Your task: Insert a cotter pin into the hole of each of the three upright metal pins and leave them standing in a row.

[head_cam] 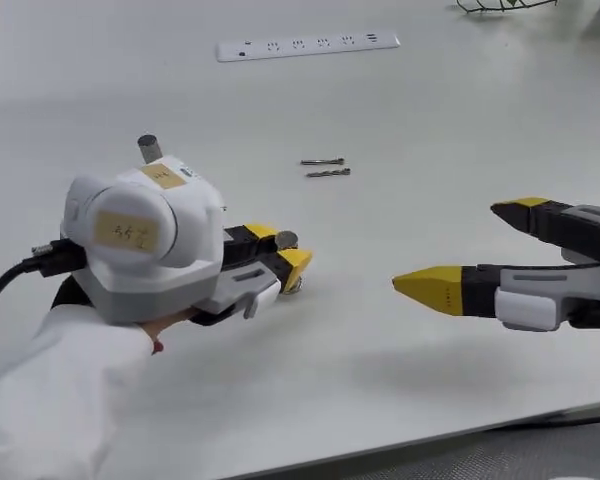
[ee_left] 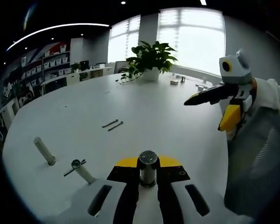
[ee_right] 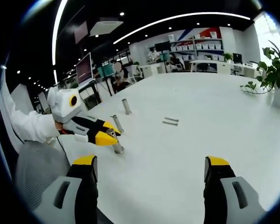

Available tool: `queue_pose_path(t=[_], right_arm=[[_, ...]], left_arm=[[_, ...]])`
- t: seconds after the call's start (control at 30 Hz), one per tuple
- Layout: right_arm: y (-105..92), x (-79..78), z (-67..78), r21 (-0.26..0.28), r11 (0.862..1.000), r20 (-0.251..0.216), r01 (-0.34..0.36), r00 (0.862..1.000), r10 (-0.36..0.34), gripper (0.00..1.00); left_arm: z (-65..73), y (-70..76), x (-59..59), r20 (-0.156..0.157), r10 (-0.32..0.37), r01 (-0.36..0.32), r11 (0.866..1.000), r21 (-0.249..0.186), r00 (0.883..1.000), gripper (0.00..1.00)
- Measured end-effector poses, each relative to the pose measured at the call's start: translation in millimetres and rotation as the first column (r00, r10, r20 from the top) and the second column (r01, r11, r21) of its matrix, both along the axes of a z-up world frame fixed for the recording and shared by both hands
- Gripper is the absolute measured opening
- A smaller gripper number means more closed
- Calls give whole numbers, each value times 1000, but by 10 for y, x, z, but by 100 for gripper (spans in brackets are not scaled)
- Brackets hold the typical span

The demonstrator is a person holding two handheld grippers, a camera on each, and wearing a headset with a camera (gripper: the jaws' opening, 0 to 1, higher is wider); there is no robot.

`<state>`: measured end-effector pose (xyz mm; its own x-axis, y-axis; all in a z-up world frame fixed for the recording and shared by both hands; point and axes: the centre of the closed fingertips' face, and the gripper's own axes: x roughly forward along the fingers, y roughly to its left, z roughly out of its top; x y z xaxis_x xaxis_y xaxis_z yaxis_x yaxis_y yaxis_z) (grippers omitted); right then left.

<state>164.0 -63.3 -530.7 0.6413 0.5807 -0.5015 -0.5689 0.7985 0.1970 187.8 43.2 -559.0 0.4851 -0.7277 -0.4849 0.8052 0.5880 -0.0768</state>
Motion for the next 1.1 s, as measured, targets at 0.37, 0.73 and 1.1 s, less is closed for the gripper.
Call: queue_pose_path(t=[0.37, 0.73, 1.1], right_arm=[[8, -14, -10, 2, 1000, -6, -4, 1000, 4, 93], [23, -23, -11, 0, 1000, -9, -9, 1000, 9, 93], [28, -24, -1, 2, 1000, -8, -9, 1000, 9, 93]], left_arm=[[-63, -67, -85, -16, -19, 19, 1000, 8, 1000, 10], [-67, -85, -133, 7, -43, 43, 999, 24, 999, 10], [-1, -77, -134, 6, -49, 49, 999, -12, 999, 15]])
